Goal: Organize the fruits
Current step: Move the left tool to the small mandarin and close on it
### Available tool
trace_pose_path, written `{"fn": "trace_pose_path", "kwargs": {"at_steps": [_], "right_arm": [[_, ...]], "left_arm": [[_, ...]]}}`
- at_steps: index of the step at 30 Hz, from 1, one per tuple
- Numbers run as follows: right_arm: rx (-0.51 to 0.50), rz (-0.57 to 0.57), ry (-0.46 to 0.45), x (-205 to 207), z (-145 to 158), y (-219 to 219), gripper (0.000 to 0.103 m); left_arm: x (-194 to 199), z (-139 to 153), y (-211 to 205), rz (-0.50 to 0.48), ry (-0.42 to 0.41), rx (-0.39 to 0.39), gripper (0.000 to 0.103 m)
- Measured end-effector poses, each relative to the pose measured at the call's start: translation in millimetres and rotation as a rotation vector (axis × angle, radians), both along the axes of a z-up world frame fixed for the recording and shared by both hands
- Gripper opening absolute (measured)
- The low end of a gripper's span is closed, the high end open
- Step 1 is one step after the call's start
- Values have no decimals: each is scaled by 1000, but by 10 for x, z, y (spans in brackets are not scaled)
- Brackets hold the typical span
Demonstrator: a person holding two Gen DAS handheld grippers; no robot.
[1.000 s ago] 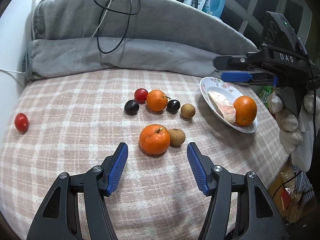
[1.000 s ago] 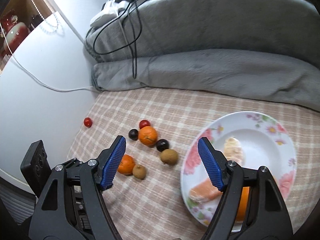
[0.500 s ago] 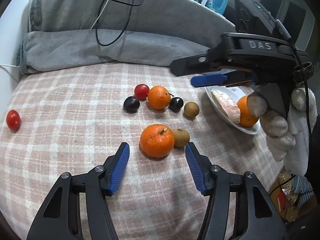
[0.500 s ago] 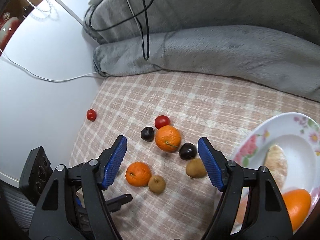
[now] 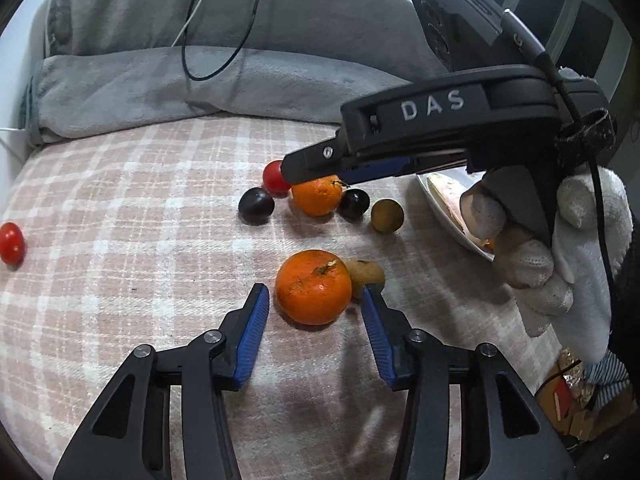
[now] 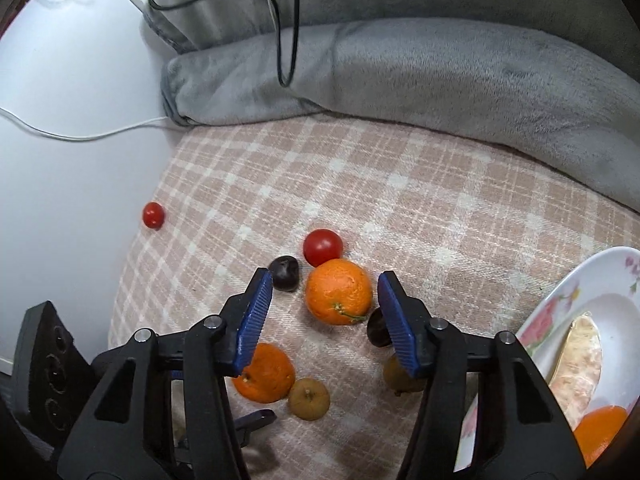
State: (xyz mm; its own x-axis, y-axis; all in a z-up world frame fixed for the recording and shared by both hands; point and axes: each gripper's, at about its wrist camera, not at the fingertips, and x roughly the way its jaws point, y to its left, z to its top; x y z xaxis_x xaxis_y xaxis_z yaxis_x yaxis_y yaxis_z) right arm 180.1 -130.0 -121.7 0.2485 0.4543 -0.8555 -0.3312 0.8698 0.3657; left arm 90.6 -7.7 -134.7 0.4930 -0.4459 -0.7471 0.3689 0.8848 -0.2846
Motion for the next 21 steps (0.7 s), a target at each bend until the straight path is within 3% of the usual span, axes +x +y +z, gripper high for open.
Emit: {"fn": "trace_pose_path", "kwargs": {"at_steps": [7,11,21], "right_arm": [[-26,0,-6,10,-32,27,50],[-55,0,-18,12,-36,40,40],[-60,5,-36,-26,-28,56,37]], "left_arm": [[66,-50,45,-3,12,-10,41],[100,-68,50,-6,9,-12,39],[14,-65,61,9,5,-19,37]]}}
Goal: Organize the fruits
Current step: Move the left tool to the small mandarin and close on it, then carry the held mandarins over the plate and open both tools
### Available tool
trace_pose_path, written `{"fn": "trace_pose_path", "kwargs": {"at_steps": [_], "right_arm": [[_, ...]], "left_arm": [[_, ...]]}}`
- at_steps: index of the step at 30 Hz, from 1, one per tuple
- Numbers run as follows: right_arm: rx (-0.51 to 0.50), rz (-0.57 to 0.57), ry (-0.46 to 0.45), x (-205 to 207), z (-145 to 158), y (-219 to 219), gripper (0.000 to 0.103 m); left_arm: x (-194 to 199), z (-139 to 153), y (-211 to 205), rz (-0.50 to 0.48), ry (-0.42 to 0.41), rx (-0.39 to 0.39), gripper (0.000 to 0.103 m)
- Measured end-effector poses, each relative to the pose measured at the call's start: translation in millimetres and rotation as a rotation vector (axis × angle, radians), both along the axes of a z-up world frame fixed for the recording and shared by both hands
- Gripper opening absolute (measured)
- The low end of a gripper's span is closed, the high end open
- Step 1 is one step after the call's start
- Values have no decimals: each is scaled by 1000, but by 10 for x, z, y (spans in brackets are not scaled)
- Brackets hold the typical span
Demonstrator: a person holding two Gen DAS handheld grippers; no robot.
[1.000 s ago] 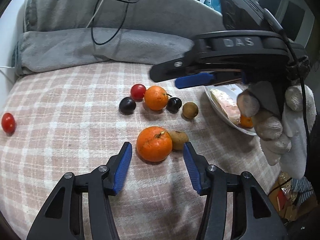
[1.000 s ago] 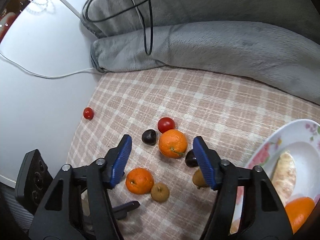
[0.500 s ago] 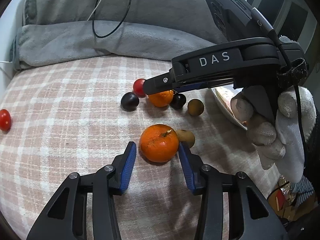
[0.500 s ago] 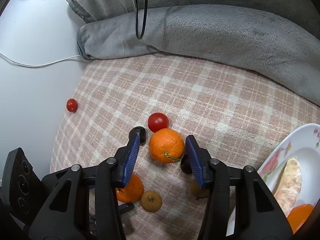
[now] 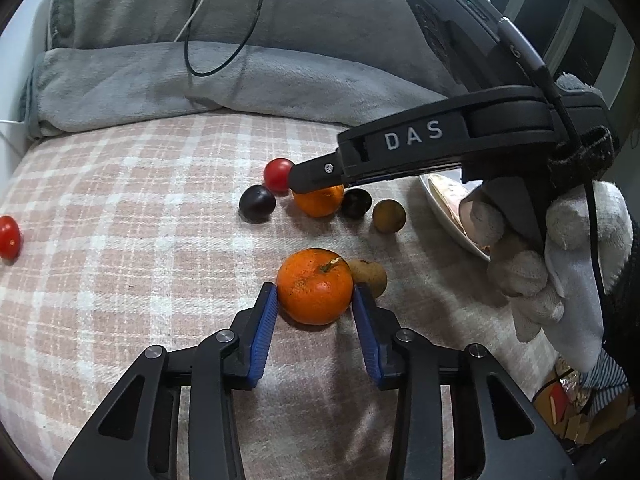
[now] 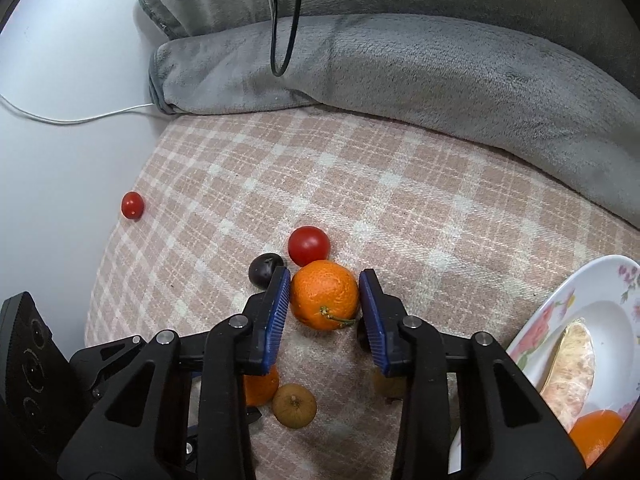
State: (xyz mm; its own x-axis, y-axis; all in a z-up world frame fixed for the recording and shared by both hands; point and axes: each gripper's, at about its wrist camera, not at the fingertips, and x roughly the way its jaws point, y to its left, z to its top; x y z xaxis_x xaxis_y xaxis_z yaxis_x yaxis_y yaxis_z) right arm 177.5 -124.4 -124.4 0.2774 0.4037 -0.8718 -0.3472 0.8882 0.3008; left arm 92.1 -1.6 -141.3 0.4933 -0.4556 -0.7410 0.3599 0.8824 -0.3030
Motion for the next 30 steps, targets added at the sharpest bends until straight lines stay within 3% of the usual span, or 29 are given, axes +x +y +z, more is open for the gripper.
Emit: {"fn": "trace_pose_path", "kwargs": {"at_steps": [15,30], "right_arm": [[49,-21,-63,-185,294,-213,37],[80,-127,-159,-398,689,-940,37]], "left_arm": [[-152,165,72,17,-36,-24,36],[-158,354,-280,-42,-86,-61,36]]}}
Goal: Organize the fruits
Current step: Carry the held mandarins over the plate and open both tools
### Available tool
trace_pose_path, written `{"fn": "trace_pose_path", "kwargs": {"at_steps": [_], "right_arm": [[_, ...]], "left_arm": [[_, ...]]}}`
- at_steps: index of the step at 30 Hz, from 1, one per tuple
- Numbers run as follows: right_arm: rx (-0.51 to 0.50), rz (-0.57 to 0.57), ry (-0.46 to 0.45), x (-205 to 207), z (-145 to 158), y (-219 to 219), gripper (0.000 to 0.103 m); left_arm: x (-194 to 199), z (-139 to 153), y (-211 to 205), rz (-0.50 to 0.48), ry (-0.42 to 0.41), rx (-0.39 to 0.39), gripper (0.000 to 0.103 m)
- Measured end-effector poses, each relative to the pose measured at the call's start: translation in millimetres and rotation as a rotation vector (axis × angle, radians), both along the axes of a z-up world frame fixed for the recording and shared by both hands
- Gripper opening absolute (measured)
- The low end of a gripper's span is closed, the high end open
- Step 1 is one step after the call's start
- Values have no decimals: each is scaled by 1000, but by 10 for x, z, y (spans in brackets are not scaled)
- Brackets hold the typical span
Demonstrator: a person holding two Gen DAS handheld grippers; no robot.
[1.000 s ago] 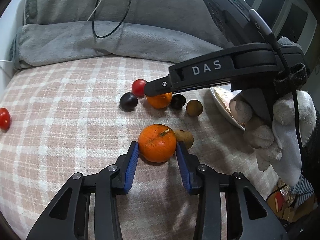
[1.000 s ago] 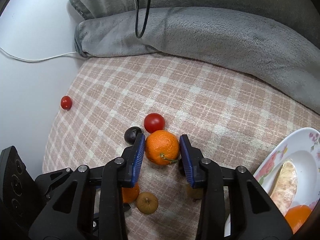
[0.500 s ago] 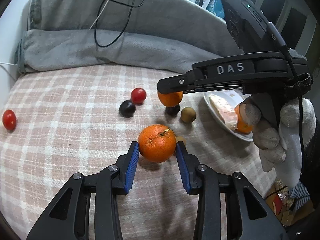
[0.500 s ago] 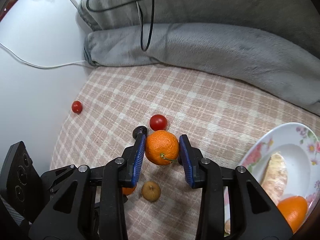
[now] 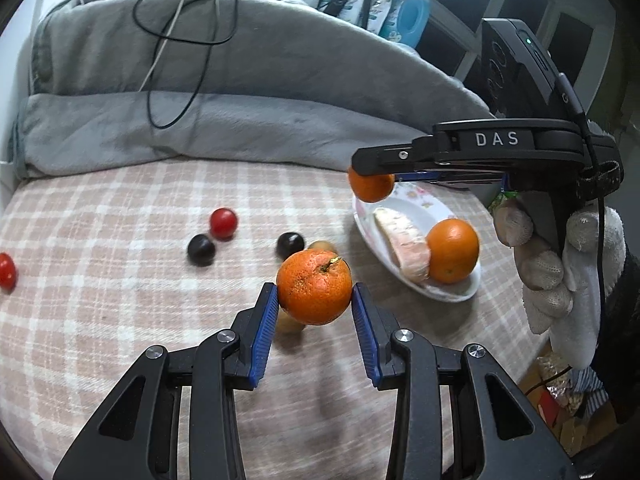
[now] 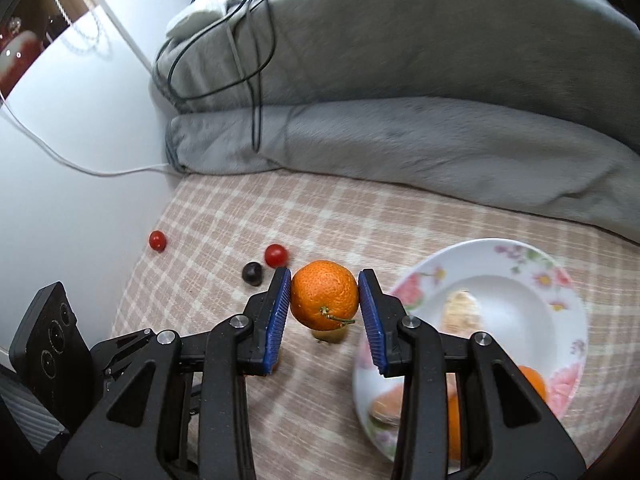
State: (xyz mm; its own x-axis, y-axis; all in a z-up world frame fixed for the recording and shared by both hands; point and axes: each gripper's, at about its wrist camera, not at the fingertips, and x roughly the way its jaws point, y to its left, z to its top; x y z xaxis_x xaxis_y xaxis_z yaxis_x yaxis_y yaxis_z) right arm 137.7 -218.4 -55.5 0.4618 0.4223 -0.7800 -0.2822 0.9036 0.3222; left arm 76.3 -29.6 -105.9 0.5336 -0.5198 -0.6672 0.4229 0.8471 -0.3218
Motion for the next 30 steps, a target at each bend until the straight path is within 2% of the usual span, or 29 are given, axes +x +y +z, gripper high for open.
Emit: {"fn": "trace_pose_path", "kwargs": {"at_steps": [16,30], "right_arm": [[7,-135,-10,-78,-5,-785,37],[7,-203,2,-43,-95,-1157,37]], "left_arm": [[192,162,-546,-79,-28,9,36],[325,143,-897,-123,-26,31,36]]}}
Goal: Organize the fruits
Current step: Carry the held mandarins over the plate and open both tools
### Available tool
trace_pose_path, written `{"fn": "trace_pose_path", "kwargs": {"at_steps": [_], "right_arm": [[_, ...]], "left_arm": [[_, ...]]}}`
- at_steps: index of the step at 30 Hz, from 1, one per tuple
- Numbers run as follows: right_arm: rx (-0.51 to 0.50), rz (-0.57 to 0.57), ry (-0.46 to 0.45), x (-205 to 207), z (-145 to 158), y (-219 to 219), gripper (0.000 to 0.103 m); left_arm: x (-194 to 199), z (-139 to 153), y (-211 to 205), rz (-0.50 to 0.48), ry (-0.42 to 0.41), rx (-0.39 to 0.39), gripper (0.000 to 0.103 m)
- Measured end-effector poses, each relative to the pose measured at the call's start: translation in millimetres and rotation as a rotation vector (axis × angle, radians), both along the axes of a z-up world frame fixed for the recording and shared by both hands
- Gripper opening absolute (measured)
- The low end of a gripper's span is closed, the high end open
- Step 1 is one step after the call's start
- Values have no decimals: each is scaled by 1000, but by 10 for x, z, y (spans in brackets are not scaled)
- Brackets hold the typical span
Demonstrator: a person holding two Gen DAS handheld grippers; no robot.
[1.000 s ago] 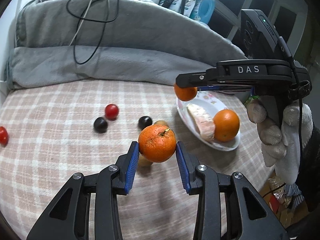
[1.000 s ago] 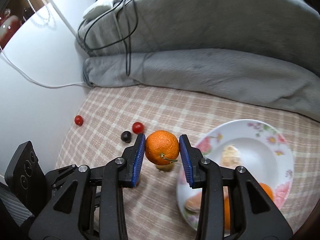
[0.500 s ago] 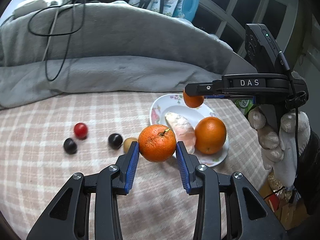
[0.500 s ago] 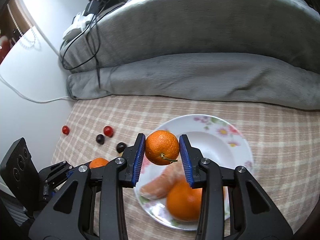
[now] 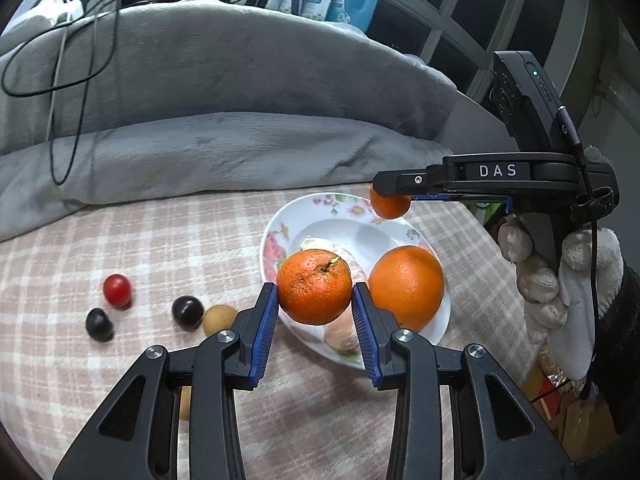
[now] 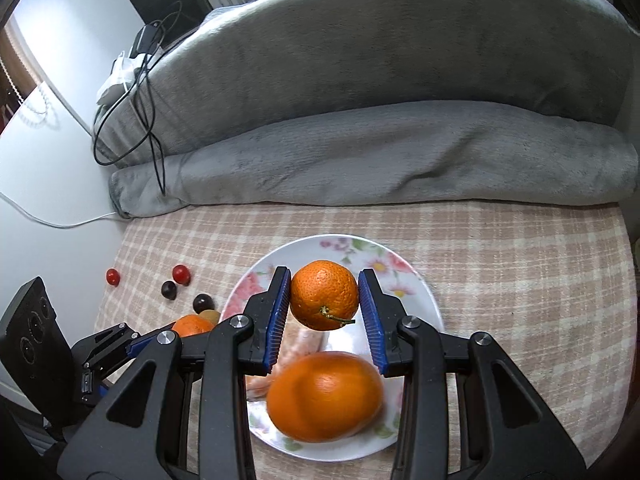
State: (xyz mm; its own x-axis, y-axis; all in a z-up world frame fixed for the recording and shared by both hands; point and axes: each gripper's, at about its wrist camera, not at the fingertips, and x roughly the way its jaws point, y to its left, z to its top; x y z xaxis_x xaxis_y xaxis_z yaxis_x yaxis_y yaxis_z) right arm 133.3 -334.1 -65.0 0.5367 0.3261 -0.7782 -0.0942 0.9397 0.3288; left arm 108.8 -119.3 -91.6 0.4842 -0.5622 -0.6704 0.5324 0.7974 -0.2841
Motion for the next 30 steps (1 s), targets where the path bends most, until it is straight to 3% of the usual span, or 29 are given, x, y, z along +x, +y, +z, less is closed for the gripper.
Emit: {"fn": "trace_pose_path", "kwargs": {"at_steps": [22,24,28,30], "right_arm": [[0,-19,13,-8,-68,-86,37],[2,-22,15,-9,-66,-92,38],[-7,-39,-16,-42,-10,-116,67],[-10,-41,-25,-51,18,-117,68]], "left_arm": [[28,6,-216,-41,-4,5,37],[20,22,-215,-41,-9,6,49],[-1,45,-205,-43,-17,9,56],[-6,45,-197,-42,-17,10,59]]}}
